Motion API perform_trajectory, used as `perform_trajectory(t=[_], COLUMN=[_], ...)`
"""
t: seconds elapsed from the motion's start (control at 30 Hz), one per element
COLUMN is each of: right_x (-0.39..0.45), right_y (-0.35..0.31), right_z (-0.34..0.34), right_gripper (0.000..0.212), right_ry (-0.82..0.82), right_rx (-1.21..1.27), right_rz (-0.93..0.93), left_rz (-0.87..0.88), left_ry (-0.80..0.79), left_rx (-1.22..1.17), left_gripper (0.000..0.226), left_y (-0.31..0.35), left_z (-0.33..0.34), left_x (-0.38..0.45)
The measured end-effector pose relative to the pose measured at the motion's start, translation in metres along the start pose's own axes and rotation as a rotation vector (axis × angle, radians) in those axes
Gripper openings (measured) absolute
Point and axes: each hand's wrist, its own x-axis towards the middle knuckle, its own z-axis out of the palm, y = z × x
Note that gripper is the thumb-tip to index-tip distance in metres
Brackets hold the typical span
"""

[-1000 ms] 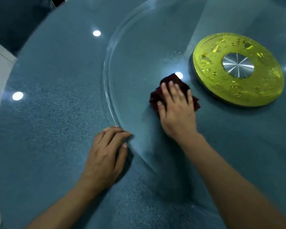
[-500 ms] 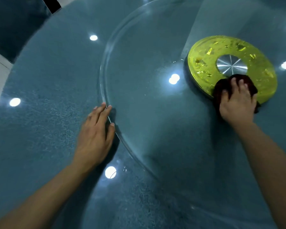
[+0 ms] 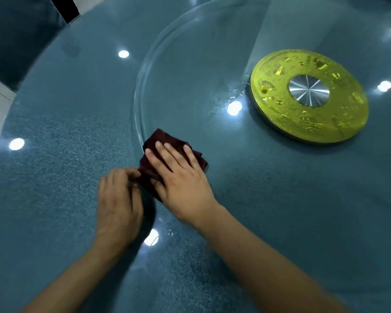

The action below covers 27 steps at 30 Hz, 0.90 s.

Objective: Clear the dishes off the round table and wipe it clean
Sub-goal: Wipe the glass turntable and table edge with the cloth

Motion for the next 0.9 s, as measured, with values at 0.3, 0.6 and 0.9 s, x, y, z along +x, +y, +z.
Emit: perform_trajectory(t=[0.3, 0.6, 0.9], right_x=[-0.054, -0.048, -0.028], right_y=[0.258, 0.031, 0.205], right_z=[-0.08, -0.018, -0.054], right_gripper=[0.068, 0.059, 0.064], right_ry=[0.093, 0.064, 0.084], right_rx=[-0.067, -0.039, -0.074], right_rz=[0.871, 0.149, 0.498], left_rz=[0.083, 0.092, 0.115], left_ry=[-0.189, -0.204, -0.198], left_rx=[0.073, -0.006, 0.061], left_gripper=[0.039, 0.046, 0.042], left_y=[0.006, 0.004, 0.006], left_z=[0.007, 0.02, 0.026], left_x=[0.021, 0.028, 0.052])
